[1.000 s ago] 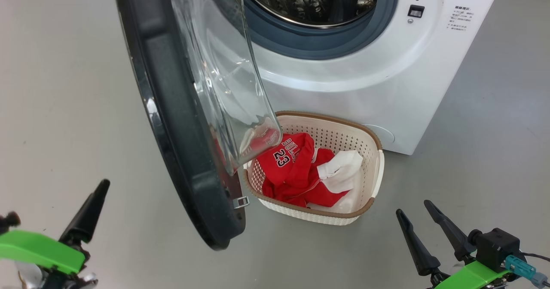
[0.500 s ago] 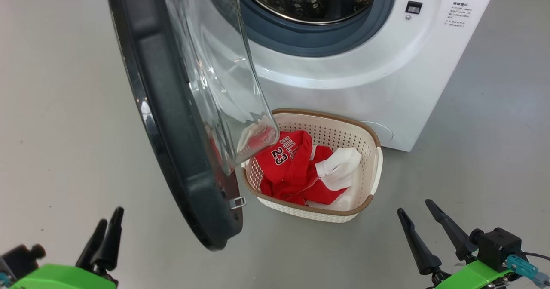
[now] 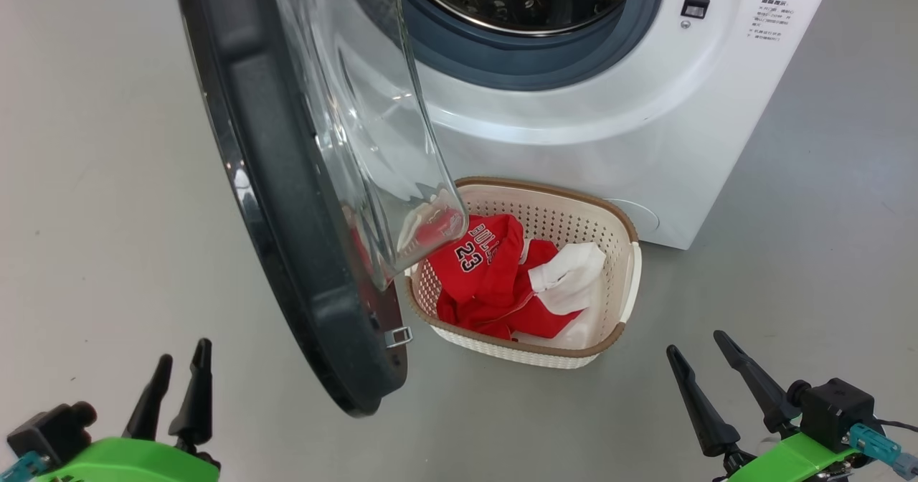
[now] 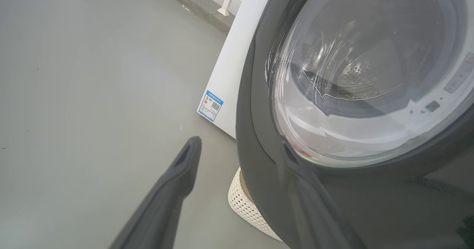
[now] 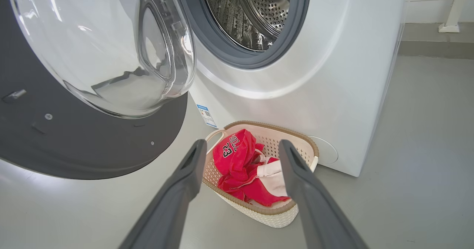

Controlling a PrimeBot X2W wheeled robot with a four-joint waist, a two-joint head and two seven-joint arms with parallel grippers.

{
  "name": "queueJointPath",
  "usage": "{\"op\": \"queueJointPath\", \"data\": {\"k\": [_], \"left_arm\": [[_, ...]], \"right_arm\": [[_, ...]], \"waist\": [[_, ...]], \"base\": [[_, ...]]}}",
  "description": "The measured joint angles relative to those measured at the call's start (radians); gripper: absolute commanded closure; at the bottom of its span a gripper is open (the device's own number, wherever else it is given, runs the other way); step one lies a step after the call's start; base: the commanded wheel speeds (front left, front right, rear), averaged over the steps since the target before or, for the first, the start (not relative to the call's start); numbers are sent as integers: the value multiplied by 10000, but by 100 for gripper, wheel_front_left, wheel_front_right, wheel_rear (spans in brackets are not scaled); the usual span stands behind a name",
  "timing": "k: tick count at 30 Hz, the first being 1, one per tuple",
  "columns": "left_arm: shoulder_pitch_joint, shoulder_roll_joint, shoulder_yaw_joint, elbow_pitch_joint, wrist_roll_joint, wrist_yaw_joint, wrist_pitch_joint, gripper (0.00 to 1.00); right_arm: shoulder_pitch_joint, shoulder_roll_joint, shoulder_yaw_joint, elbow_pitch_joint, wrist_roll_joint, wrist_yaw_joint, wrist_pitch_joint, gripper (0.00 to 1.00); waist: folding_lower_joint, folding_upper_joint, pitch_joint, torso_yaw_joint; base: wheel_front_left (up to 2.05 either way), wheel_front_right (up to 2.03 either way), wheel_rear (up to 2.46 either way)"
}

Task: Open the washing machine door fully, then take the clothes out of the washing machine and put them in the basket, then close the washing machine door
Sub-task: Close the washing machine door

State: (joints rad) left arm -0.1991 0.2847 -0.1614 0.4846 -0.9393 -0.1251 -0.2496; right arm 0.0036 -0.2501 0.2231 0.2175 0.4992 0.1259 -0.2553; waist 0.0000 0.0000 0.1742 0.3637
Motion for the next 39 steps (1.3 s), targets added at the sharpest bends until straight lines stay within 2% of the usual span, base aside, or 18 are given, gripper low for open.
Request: {"op": "queueJointPath", "data": {"k": [9, 16, 23, 28, 33, 39], "left_arm": [[523, -1421, 1607, -639, 3191, -2, 0, 0], [630, -2096, 2508, -1486, 4813, -2, 0, 0], [1012, -2372, 2801, -2309, 6188, -2, 0, 0], [1172, -2441, 2876, -2740, 6788, -4, 0, 0], [1456, -2468, 2847, -2744, 7233, -4, 0, 0], [1631, -2470, 2817, -2514, 7227, -2, 0, 0]], "right_arm": [[1, 0, 0, -8, 0, 0, 0, 0], [-1, -2, -6, -15, 0, 0, 0, 0], [-1, -2, -8, -10, 0, 0, 0, 0], [0, -2, -13, -12, 0, 0, 0, 0], [0, 2, -8, -12, 0, -2, 0, 0], [0, 8, 17, -4, 0, 0, 0, 0]], "waist": [[-1, 0, -41, -6], [-1, 0, -10, -6], [0, 0, -53, -40], [0, 0, -61, -34], [-1, 0, -78, -42], [0, 0, -127, -79]], "base": [[0, 0, 0], [0, 0, 0], [0, 0, 0], [0, 0, 0], [0, 0, 0], [0, 0, 0]]}}
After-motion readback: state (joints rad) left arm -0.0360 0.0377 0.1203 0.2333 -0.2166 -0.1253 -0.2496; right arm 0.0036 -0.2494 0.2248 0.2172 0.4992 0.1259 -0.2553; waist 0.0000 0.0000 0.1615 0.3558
